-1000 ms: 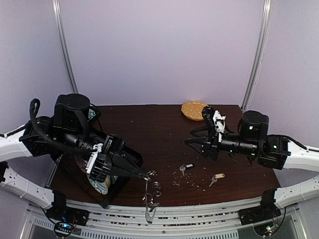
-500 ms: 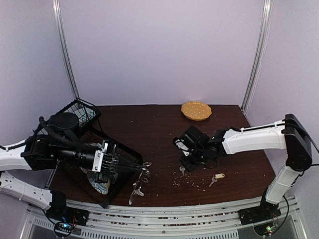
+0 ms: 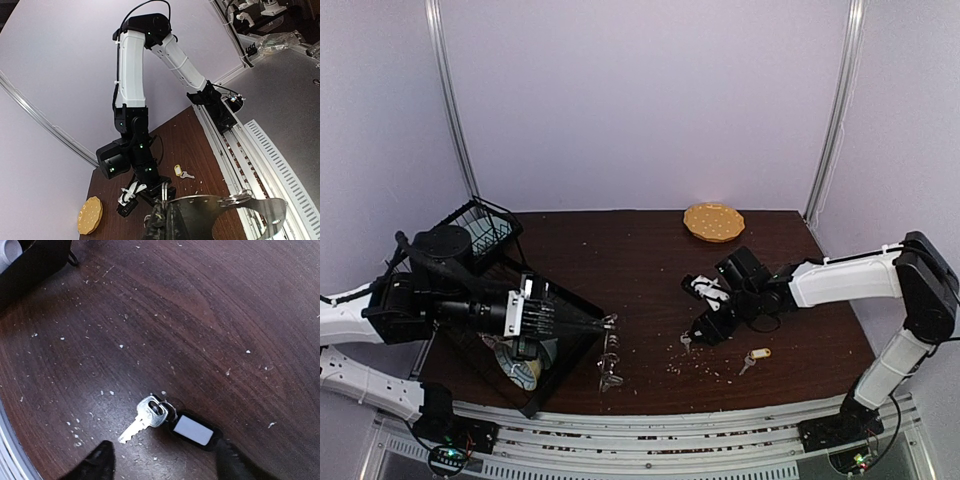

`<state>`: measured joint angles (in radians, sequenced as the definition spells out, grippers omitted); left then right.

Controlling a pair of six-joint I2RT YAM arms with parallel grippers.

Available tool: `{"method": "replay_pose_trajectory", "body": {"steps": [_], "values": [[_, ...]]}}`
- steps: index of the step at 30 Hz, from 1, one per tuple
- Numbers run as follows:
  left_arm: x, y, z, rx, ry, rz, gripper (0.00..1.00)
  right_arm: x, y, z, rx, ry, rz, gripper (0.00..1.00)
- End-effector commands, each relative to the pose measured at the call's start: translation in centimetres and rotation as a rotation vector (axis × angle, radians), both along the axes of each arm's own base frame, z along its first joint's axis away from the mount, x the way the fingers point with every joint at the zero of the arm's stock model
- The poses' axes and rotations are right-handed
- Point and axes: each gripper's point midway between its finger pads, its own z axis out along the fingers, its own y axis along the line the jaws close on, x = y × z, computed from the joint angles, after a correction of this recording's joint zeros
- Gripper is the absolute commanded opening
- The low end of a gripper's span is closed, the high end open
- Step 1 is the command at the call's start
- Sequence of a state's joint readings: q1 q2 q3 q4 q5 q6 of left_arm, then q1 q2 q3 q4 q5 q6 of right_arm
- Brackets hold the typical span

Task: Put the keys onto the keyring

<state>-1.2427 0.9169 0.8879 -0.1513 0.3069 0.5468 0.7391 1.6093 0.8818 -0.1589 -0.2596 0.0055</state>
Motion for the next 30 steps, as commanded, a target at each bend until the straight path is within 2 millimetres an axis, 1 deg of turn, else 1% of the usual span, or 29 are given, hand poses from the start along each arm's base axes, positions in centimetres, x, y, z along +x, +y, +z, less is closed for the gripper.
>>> {"method": "replay_pose_trajectory", "body": {"steps": [1, 3, 6, 7, 11, 14, 17, 20, 21, 23, 28, 30], "values": [[0.5, -0.4, 1.5, -0.066, -0.017, 0.001, 0.0, 0.4, 1.4, 0.8, 0.06, -0.046, 0.06, 0.83], [0.6, -0.4, 1.6, -0.067, -0.017, 0.003, 0.0, 1.1, 1.5, 0.7, 0.058, -0.067, 0.046, 0.74], [0.7, -0.4, 1.6, -0.065, -0.016, 0.005, 0.0, 1.6, 1.7, 0.1, 0.047, -0.056, 0.066, 0.5], [0.7, -0.4, 1.6, -0.067, -0.018, 0.005, 0.0, 1.5, 1.9, -0.2, 0.047, -0.041, 0.082, 0.46], [0.9, -0.3, 1.7, -0.065, -0.018, 0.014, 0.0, 0.9, 1.6, -1.1, 0.025, -0.009, 0.141, 0.45], [0.9, -0.2, 1.6, -0.065, -0.018, 0.018, 0.0, 1.0, 1.2, -1.2, 0.027, -0.004, 0.144, 0.39], [1.0, -0.3, 1.5, -0.064, -0.018, 0.02, 0.0, 1.2, 1.2, -1.4, 0.038, 0.013, 0.146, 0.37], [1.2, -0.4, 1.6, -0.063, -0.021, 0.023, 0.0, 1.1, 1.4, -2.3, 0.024, 0.055, 0.163, 0.34], [1.2, -0.4, 1.6, -0.062, -0.021, 0.025, 0.0, 1.0, 1.4, -2.7, 0.012, 0.067, 0.166, 0.31], [1.3, -0.4, 1.6, -0.061, -0.021, 0.026, 0.0, 1.0, 1.1, -3.3, -0.01, 0.077, 0.158, 0.3], [1.4, -0.5, 1.5, -0.059, -0.02, 0.03, 0.0, 0.6, 1.9, -3.0, 0.036, 0.094, 0.187, 0.24], [1.4, -0.5, 1.4, -0.058, -0.019, 0.032, 0.0, 0.3, 1.7, -3.3, 0.032, 0.106, 0.188, 0.22]]}}
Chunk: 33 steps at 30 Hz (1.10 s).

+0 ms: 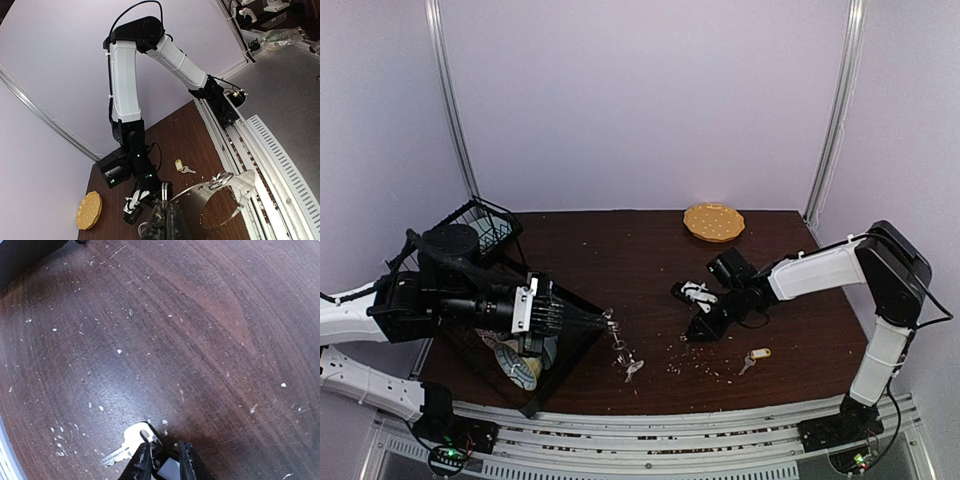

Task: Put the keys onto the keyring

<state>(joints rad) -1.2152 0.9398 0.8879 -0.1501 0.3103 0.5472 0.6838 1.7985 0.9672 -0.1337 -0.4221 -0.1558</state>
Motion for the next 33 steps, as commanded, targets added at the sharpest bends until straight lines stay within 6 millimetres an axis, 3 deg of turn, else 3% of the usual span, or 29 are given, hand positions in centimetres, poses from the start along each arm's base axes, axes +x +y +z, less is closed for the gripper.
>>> {"method": "replay_pose_trajectory", "body": {"steps": [1, 8, 13, 20, 24, 27, 33], "values": [[0.4, -0.2, 2.2, -0.079, -0.029, 0.009, 0.0, -0.9, 0.0, -0.2, 0.004, 0.046, 0.026, 0.22], [0.5, -0.1, 2.2, -0.08, -0.03, 0.015, 0.0, -1.1, 0.0, 0.0, 0.013, 0.06, 0.018, 0.16], [0.6, -0.1, 2.2, -0.079, -0.03, 0.02, 0.0, -1.2, 0.3, 0.2, 0.032, 0.06, 0.019, 0.01], [0.8, 0.0, 2.2, -0.083, -0.033, 0.029, 0.0, -1.3, 0.1, 1.1, 0.04, 0.053, 0.011, 0.0], [1.5, -0.1, 2.0, -0.086, -0.025, 0.06, 0.0, -1.1, 0.6, 4.5, 0.106, 0.0, 0.0, 0.0], [3.2, -0.8, 0.9, -0.061, -0.002, 0.137, 0.0, -1.6, 0.9, 8.6, 0.171, -0.065, 0.021, 0.0], [6.4, -2.7, -1.9, 0.017, 0.01, 0.272, 0.0, -6.4, 1.9, 15.4, 0.302, -0.093, 0.18, 0.0]]}}
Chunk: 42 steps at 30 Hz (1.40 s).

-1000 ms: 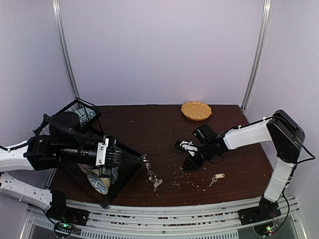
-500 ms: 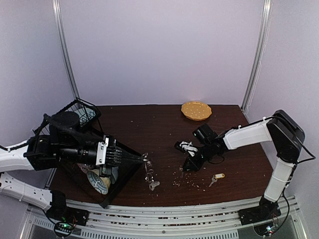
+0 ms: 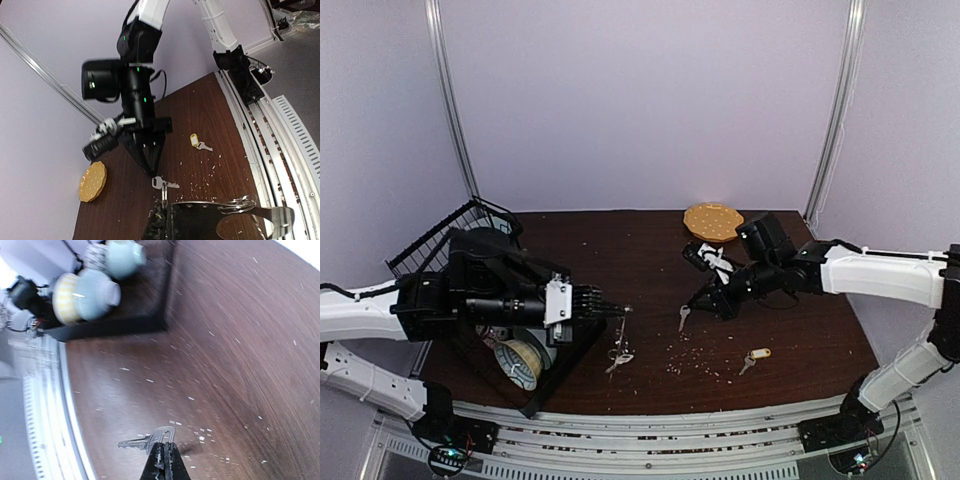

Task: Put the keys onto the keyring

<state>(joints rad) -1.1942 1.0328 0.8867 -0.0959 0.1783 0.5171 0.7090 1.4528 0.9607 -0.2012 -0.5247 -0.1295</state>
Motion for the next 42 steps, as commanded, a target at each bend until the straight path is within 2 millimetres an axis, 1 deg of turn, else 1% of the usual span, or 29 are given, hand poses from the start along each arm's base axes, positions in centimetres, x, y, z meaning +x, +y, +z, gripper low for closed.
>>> {"method": "replay_pose_trajectory", "body": {"steps": [1, 3, 6, 9, 14, 17, 20, 24, 27, 29, 32, 34, 38, 42], "values": [[3.1, -1.5, -0.2, -0.016, -0.013, 0.127, 0.0, -4.7, 0.7, 4.1, 0.07, 0.027, 0.147, 0.0], [3.5, -2.2, -0.4, -0.011, -0.025, 0.137, 0.0, -6.5, 1.2, 6.4, 0.115, 0.023, 0.2, 0.0], [3.9, -2.7, -0.3, -0.029, -0.058, 0.144, 0.0, -8.8, 1.4, 9.4, 0.183, 0.021, 0.256, 0.0], [3.5, -3.0, -0.3, -0.052, -0.077, 0.115, 0.0, -10.1, 1.7, 11.8, 0.274, 0.027, 0.269, 0.0], [2.8, -3.5, 0.2, -0.073, -0.108, 0.092, 0.0, -11.7, 3.1, 13.7, 0.372, 0.045, 0.3, 0.0], [2.5, -3.7, 0.3, -0.075, -0.138, 0.082, 0.0, -13.0, 3.9, 15.2, 0.423, 0.046, 0.353, 0.0], [2.0, -3.7, 0.8, -0.1, -0.163, 0.056, 0.0, -13.4, 4.0, 15.6, 0.433, 0.045, 0.37, 0.0], [0.5, -3.7, 1.5, -0.137, -0.19, -0.028, 0.0, -14.0, 4.2, 15.9, 0.468, 0.07, 0.398, 0.0], [-0.2, -3.8, 1.9, -0.162, -0.201, -0.069, 0.0, -14.3, 4.4, 16.5, 0.494, 0.064, 0.407, 0.0], [-0.7, -3.7, 2.5, -0.201, -0.21, -0.091, 0.0, -14.5, 4.4, 16.5, 0.499, 0.056, 0.414, 0.0], [-1.6, -3.4, 3.2, -0.26, -0.217, -0.131, 0.0, -15.4, 4.0, 17.0, 0.531, 0.051, 0.454, 0.0], [-1.8, -3.5, 3.3, -0.279, -0.213, -0.141, 0.0, -16.0, 3.7, 17.2, 0.54, 0.04, 0.475, 0.0], [-1.8, -4.2, 3.2, -0.278, -0.197, -0.156, 0.0, -15.9, 3.4, 17.3, 0.542, 0.022, 0.465, 0.0], [-1.5, -4.5, 3.8, -0.304, -0.203, -0.14, 0.0, -15.2, 3.6, 17.4, 0.543, 0.004, 0.419, 0.0]]}}
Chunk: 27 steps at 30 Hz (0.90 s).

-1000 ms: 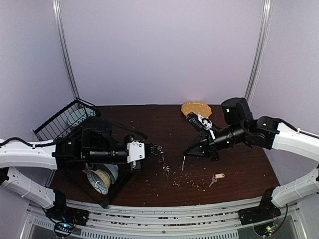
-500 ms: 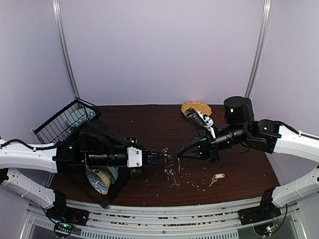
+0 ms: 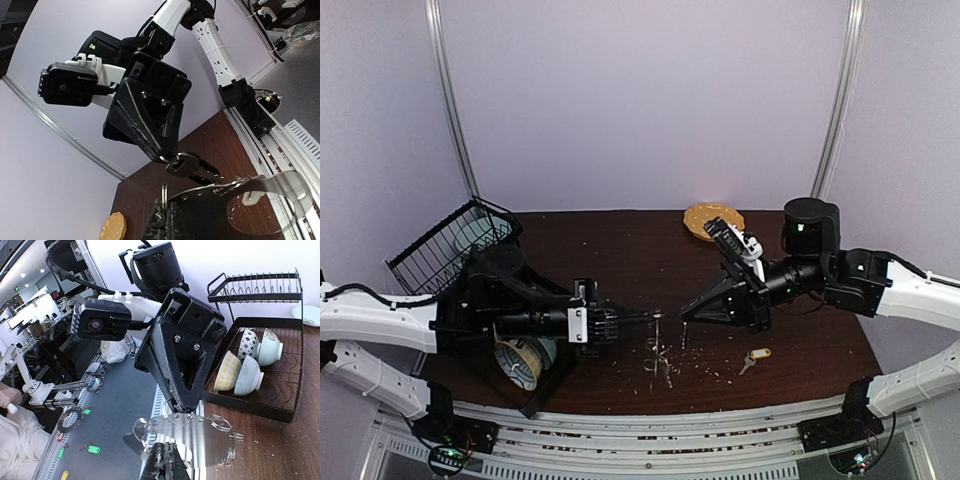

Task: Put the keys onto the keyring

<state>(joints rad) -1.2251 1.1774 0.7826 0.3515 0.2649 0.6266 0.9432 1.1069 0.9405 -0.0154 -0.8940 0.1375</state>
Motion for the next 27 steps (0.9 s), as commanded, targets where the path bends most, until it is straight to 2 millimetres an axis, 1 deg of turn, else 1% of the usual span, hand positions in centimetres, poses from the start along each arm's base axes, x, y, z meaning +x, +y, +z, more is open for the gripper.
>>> {"method": "replay_pose_trajectory", "body": {"steps": [1, 7, 9, 14, 18, 27], "values": [[-0.2, -0.2, 3.8, -0.144, -0.035, -0.013, 0.0, 0.2, 0.2, 0.8, 0.036, -0.03, -0.042, 0.0], [-0.5, -0.6, 4.5, -0.2, -0.052, -0.035, 0.0, -0.2, 0.0, 1.2, 0.096, -0.088, -0.095, 0.0], [-0.8, -0.9, 5.0, -0.223, -0.044, -0.059, 0.0, 0.0, -0.2, 1.2, 0.104, -0.113, -0.114, 0.0], [-1.0, -1.4, 5.1, -0.237, -0.013, -0.081, 0.0, 0.2, -0.9, 1.8, 0.143, -0.156, -0.15, 0.0], [-0.9, -1.5, 5.1, -0.235, 0.0, -0.083, 0.0, 0.4, -1.2, 2.5, 0.174, -0.163, -0.179, 0.0], [-0.5, -1.6, 5.4, -0.246, 0.005, -0.061, 0.0, 0.5, -0.8, 2.3, 0.171, -0.15, -0.17, 0.0]]}}
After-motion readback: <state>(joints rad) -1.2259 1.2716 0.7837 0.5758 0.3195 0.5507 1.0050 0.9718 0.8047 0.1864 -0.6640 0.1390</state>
